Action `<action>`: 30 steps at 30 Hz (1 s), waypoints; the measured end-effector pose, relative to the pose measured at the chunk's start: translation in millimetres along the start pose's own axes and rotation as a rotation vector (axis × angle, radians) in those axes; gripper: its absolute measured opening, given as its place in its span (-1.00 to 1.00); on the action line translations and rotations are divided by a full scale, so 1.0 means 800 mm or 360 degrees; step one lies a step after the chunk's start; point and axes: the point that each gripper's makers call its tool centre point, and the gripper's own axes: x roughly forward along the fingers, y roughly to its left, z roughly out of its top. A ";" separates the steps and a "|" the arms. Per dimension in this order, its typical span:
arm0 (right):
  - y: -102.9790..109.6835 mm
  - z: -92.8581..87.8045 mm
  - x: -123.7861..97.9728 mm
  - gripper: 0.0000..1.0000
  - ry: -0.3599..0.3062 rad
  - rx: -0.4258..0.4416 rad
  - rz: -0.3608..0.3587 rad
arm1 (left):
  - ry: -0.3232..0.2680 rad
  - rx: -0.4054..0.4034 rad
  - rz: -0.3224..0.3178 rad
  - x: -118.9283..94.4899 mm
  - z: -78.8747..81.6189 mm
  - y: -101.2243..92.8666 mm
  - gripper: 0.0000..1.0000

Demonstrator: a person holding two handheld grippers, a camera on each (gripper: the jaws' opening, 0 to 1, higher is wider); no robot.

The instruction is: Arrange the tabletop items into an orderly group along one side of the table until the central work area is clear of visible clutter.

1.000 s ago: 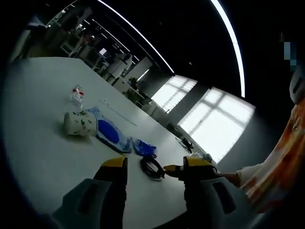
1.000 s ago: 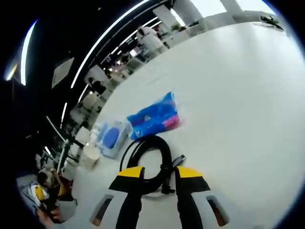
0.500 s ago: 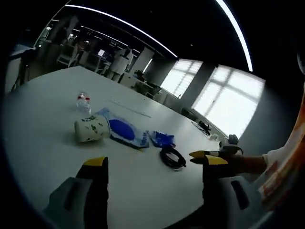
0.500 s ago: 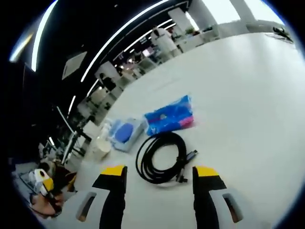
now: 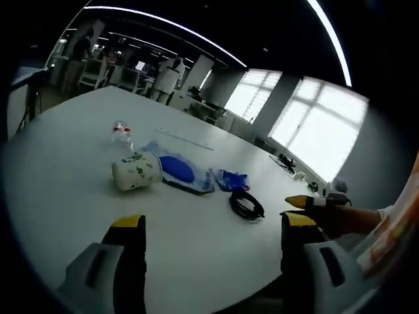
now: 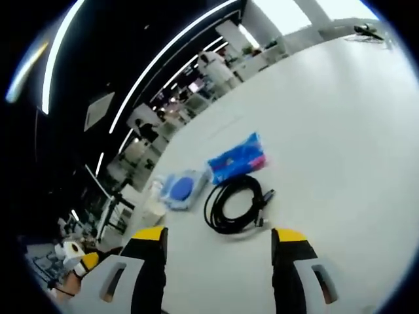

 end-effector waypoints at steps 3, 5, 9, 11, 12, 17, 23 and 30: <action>-0.001 -0.005 -0.008 0.30 -0.0018 0.0016 -0.0020 | 0.0020 0.0018 -0.0005 -0.002 0.000 0.002 0.70; 0.001 -0.007 -0.012 0.30 -0.0029 0.0020 -0.0028 | 0.0032 0.0033 -0.0015 -0.005 0.001 0.005 0.69; 0.006 -0.014 -0.019 0.31 -0.0042 0.0014 -0.0045 | 0.0044 0.0063 -0.0035 -0.011 0.005 0.011 0.69; 0.011 -0.015 -0.024 0.32 -0.0056 0.0003 -0.0050 | 0.0061 0.0082 -0.0042 -0.014 0.005 0.014 0.69; 0.012 -0.015 -0.026 0.32 -0.0062 -0.0001 -0.0052 | 0.0067 0.0089 -0.0049 -0.016 0.006 0.014 0.68; 0.024 -0.018 -0.035 0.30 -0.0107 -0.0002 -0.0052 | 0.0076 0.0100 -0.0093 -0.027 0.010 0.019 0.66; 0.034 -0.030 -0.043 0.29 -0.0163 0.0024 -0.0069 | 0.0071 0.0141 -0.0159 -0.044 0.020 0.022 0.65; 0.050 -0.039 -0.065 0.29 -0.0214 -0.0009 -0.0095 | 0.0061 0.0170 -0.0189 -0.061 0.022 0.035 0.64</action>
